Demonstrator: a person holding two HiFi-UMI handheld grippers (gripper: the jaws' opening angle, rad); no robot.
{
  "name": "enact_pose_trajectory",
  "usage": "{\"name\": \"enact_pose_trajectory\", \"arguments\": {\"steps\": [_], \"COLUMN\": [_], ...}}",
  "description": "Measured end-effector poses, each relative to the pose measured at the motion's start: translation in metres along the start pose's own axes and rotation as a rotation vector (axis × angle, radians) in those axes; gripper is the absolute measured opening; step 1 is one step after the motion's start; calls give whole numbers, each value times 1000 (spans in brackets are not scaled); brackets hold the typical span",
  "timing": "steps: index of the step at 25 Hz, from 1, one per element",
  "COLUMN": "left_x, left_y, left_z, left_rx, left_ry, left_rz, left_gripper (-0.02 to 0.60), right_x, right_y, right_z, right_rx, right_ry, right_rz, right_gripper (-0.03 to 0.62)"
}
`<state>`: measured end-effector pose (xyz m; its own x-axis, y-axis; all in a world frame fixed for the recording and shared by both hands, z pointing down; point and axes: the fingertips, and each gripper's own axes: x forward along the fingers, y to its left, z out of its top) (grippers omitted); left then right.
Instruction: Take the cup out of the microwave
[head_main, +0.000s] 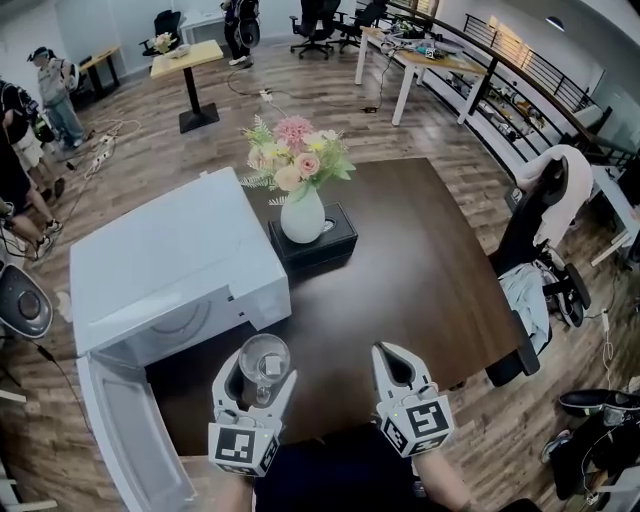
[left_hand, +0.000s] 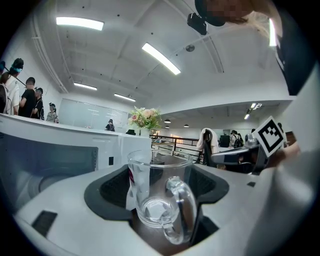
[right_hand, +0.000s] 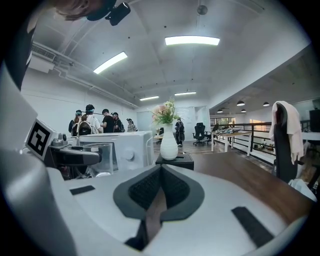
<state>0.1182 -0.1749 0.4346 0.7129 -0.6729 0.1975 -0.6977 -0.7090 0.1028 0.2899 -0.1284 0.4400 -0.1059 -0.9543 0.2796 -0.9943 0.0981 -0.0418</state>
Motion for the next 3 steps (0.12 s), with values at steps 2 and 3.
{"name": "enact_pose_trajectory", "arguments": {"steps": [2, 3], "left_x": [-1, -2], "left_y": [1, 2], "left_z": [0, 0], "left_rx": [-1, -2], "left_ry": [0, -1], "left_rz": [5, 7], "left_gripper": [362, 362], "right_x": [0, 0], "right_y": [1, 2], "right_z": [0, 0], "right_rx": [2, 3], "right_ry": [0, 0], "right_rz": [4, 6], "right_gripper": [-8, -8]}}
